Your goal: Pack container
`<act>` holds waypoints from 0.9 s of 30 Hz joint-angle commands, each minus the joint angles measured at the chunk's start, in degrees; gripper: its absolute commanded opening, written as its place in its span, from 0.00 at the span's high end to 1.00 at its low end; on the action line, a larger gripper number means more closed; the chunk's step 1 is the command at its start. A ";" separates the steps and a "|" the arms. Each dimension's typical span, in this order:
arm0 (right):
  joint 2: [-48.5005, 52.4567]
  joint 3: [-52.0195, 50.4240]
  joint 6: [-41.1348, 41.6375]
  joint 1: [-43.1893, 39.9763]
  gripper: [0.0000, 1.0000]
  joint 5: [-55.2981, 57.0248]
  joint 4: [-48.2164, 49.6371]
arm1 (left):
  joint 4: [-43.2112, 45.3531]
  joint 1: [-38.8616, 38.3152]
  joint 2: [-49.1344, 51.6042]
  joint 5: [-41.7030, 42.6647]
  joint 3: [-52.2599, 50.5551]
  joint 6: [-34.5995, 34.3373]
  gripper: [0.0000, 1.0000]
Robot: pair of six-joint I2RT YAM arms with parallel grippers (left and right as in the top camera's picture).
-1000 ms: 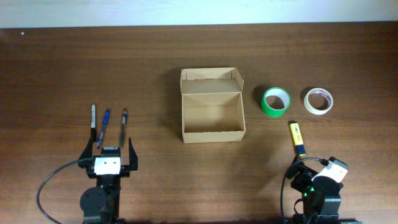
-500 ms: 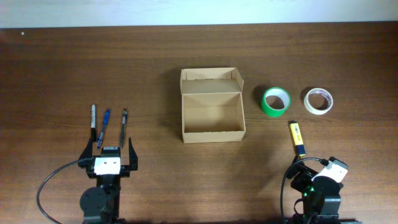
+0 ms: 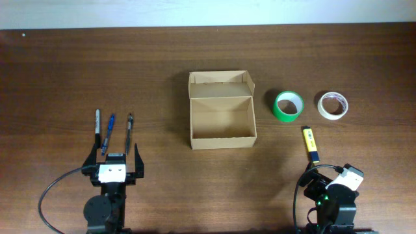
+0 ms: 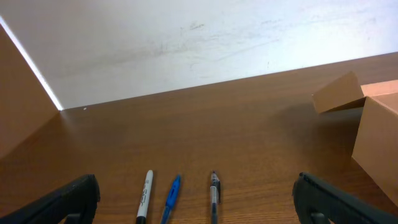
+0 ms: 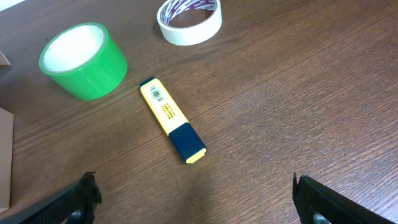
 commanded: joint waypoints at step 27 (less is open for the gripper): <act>14.53 14.19 3.58 -0.37 0.01 -29.70 23.41 | -6.60 0.04 20.72 -0.70 20.83 -9.88 0.01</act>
